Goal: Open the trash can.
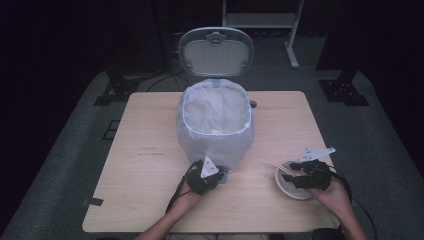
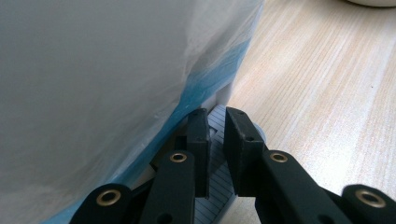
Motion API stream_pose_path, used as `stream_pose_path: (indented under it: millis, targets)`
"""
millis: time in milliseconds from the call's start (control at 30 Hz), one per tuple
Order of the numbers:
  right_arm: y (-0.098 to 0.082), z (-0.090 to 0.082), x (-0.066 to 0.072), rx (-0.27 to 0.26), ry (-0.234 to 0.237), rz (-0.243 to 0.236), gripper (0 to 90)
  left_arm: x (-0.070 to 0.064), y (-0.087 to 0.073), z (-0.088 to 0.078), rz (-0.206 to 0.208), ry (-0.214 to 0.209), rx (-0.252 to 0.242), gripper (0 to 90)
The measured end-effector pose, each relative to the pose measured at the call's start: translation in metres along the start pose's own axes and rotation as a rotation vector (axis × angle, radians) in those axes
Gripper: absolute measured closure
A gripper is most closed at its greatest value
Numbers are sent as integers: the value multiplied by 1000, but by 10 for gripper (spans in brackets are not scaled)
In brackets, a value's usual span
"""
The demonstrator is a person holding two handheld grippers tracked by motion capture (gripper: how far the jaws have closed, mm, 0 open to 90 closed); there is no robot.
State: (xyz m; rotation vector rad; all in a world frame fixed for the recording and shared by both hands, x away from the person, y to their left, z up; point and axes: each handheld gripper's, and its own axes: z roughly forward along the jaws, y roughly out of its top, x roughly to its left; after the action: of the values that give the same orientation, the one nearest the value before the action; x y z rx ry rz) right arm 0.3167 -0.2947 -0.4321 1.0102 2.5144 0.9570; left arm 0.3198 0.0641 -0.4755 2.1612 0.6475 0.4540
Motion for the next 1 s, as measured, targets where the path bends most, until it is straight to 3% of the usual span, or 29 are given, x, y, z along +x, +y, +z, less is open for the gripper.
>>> stream_pose_path:
  millis: [433, 633, 1000]
  targets:
    - [-5, 8, -4, 99, 26, -25, 777, 0, 0, 0, 0, -1, 0, 805]
    - [-4, 9, -5, 109, 46, -20, 787, 1, -1, 0, -1, -4, -5, 805]
    - [-3, 1, -7, 74, 58, 6, 790, 2, -1, 0, -1, -10, -9, 805]
